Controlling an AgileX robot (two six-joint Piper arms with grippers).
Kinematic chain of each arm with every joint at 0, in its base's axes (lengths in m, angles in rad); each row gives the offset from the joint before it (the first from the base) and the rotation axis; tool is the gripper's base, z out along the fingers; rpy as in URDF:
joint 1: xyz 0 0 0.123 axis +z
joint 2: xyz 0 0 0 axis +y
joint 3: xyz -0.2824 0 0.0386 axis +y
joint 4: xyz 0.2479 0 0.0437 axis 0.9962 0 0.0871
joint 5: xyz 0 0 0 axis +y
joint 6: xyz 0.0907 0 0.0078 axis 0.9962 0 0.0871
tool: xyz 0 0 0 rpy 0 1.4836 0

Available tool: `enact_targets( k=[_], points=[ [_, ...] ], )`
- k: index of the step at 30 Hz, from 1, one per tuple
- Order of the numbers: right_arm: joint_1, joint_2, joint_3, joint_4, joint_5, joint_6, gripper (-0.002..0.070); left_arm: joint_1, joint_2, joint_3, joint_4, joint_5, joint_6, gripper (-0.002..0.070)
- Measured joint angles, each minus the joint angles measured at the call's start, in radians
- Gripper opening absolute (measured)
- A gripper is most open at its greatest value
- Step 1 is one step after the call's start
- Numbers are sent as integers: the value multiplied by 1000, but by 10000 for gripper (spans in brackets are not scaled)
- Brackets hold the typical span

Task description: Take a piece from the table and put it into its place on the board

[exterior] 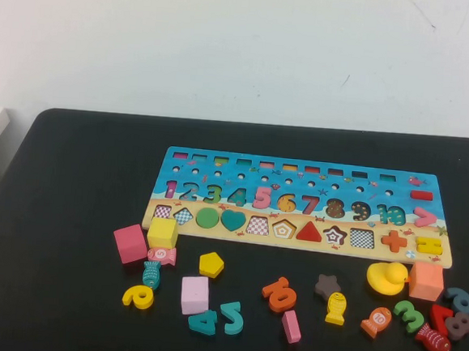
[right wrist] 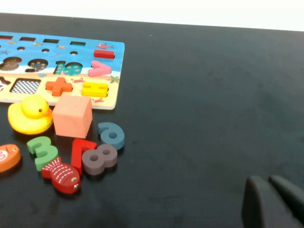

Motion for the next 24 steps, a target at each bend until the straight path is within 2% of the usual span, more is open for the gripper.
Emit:
enact_targets(
  k=[24],
  points=[
    [0, 0, 0, 0, 0, 0, 18, 0, 0, 0, 0, -18, 2, -1]
  ],
)
